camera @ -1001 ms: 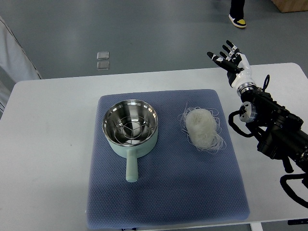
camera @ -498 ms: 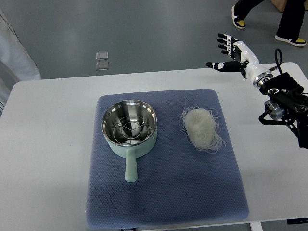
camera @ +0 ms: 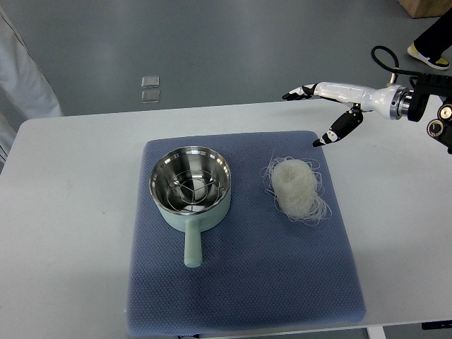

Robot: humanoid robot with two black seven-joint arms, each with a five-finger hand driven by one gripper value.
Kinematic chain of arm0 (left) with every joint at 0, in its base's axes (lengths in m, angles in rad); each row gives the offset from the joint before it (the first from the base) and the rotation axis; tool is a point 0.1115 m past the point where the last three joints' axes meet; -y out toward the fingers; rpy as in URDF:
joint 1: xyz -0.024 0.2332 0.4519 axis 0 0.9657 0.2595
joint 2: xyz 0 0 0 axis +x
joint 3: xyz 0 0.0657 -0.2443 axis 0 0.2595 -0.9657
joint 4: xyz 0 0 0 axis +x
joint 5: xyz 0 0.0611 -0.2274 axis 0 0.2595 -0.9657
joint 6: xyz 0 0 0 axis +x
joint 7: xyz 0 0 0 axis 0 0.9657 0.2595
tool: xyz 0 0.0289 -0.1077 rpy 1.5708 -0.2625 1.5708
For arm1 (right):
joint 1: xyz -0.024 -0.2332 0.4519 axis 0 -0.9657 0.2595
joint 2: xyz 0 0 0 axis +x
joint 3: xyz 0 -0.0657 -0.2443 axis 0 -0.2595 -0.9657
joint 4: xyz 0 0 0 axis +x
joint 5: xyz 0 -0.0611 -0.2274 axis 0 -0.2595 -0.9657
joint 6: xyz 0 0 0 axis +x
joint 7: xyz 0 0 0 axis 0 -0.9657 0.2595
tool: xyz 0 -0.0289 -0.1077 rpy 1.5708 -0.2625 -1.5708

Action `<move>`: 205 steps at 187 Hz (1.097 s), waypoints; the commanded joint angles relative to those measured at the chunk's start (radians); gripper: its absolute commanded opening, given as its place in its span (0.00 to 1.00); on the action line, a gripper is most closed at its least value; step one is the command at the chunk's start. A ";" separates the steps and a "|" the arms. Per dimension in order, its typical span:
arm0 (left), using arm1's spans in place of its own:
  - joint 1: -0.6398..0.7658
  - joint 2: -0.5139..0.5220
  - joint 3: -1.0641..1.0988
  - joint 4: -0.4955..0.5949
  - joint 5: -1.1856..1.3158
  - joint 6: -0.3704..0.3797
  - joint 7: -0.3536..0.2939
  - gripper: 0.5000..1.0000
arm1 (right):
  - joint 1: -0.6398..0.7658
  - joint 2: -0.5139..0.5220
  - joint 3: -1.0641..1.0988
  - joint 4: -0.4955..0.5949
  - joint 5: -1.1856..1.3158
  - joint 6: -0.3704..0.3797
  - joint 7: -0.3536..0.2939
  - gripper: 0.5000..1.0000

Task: Put vermicelli into pot with right hand
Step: 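Reach the right hand over the white vermicelli bundle, fingers open, then close the right hand fingers around the vermicelli bundle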

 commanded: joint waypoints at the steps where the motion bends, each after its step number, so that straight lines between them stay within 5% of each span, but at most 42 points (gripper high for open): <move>1: 0.000 0.000 0.000 0.000 0.000 0.000 0.000 1.00 | 0.025 -0.017 -0.036 0.050 -0.088 0.065 0.002 0.86; 44: 0.000 0.000 0.002 0.000 0.000 0.000 0.000 1.00 | 0.065 -0.021 -0.115 0.091 -0.137 0.131 0.002 0.86; 205: 0.000 0.000 0.002 0.000 0.000 0.000 0.000 1.00 | 0.007 0.078 -0.184 0.064 -0.174 0.068 -0.011 0.85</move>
